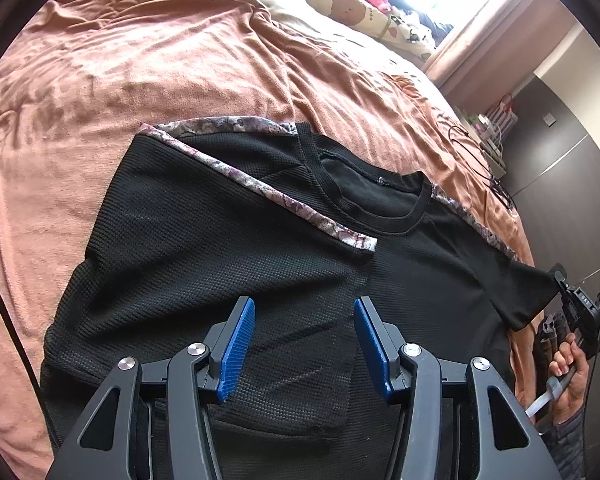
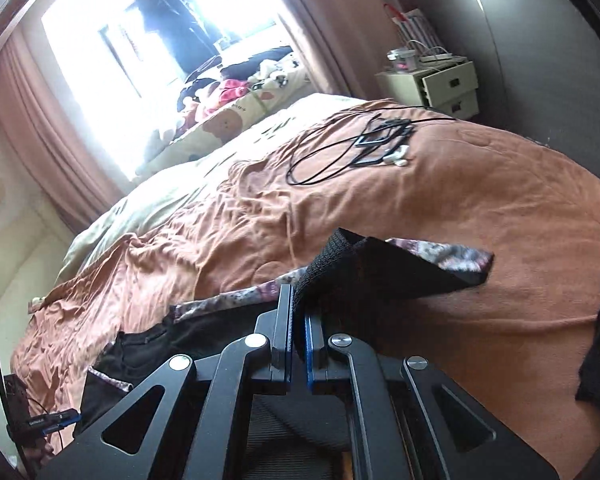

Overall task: Fold small clothes
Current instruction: 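Lift the gripped side with the right tool and fold it toward the left tool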

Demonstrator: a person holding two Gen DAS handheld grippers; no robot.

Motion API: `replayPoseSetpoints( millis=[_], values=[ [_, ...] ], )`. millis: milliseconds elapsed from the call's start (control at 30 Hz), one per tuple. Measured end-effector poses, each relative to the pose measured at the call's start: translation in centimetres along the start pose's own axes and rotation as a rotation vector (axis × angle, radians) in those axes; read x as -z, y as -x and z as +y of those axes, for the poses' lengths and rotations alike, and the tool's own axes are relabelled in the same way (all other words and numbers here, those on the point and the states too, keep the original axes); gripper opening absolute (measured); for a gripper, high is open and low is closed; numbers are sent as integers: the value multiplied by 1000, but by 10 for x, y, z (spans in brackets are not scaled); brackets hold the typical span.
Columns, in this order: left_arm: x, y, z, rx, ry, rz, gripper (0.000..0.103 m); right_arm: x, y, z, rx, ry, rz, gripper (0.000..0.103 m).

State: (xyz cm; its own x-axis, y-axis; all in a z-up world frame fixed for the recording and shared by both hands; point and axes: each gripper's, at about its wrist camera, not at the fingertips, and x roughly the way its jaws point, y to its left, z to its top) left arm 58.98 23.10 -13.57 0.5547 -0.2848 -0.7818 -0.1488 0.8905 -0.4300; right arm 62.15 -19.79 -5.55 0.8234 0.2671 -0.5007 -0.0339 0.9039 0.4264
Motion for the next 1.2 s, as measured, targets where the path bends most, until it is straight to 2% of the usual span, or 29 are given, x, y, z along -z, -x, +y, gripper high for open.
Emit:
replayPoseSetpoints(
  millis=[433,600,667,733,800,833,967,1200],
  values=[
    [3,10,20,0,26,-16,54,14,-43,36,-96,84,88,1],
    [3,18,27,-5,36,-27,54,29,-60,49,-129,111,177,2],
    [3,21,30,-7,40,-31,54,36,-66,55,-172,129,225,5],
    [3,23,30,-8,44,-33,54,38,-72,58,-199,141,279,19],
    [3,25,30,-7,44,-36,54,40,-73,53,-206,136,311,62],
    [3,26,30,-6,43,-37,54,40,-71,51,-209,135,302,67],
    [3,27,29,0,47,-42,54,33,-58,36,-216,126,285,69],
    [2,24,21,8,34,-38,54,14,-40,-14,-83,28,210,69]
  ],
)
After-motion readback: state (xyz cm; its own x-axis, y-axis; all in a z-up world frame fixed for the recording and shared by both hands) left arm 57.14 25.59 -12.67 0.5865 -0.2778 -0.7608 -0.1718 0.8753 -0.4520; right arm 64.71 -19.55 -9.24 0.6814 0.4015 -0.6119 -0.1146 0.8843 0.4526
